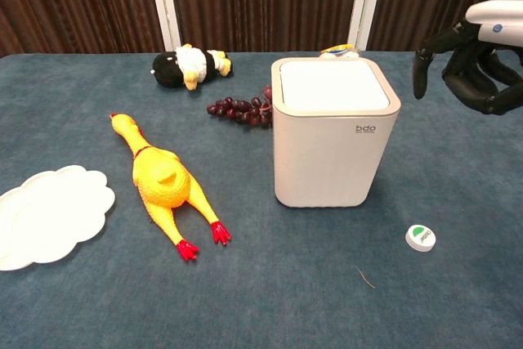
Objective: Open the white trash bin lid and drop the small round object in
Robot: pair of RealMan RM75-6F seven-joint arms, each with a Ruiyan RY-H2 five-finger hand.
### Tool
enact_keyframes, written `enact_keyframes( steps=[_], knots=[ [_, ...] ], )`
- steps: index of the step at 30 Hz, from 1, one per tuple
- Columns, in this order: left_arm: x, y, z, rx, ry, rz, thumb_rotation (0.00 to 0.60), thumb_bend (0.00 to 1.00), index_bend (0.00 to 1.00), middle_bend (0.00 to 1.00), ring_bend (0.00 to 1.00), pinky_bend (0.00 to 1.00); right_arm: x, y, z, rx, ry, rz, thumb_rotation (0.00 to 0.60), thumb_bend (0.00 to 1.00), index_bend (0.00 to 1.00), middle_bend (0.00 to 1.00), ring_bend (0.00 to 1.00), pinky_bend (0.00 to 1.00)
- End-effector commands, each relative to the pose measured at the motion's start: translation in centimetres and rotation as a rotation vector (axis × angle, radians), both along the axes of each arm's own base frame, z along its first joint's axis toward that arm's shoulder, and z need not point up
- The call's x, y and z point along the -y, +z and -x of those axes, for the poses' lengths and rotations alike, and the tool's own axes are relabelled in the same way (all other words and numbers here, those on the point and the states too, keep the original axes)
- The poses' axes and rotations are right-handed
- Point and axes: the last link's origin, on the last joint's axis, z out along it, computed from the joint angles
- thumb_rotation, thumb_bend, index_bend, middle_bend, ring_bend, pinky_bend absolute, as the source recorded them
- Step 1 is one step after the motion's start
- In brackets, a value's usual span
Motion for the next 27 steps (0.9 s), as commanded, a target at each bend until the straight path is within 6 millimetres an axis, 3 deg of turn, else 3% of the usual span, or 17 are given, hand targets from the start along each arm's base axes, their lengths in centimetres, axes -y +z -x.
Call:
enact_keyframes(
  steps=[1, 27],
  knots=[
    [0.0, 0.0, -0.1, 0.000, -0.007, -0.003, 0.600, 0.64, 0.35, 0.48, 0.50, 0.59, 0.2, -0.3, -0.4, 0.008, 0.006, -0.003, 0.600, 0.74, 0.56, 0.89, 0.75, 0.85],
    [0.2, 0.2, -0.1, 0.007, -0.013, -0.009, 0.600, 0.64, 0.35, 0.48, 0.50, 0.59, 2.4, -3.2, -1.8, 0.047, -0.001, -0.010, 0.600, 0.74, 0.56, 0.89, 0.75, 0.85]
  ],
)
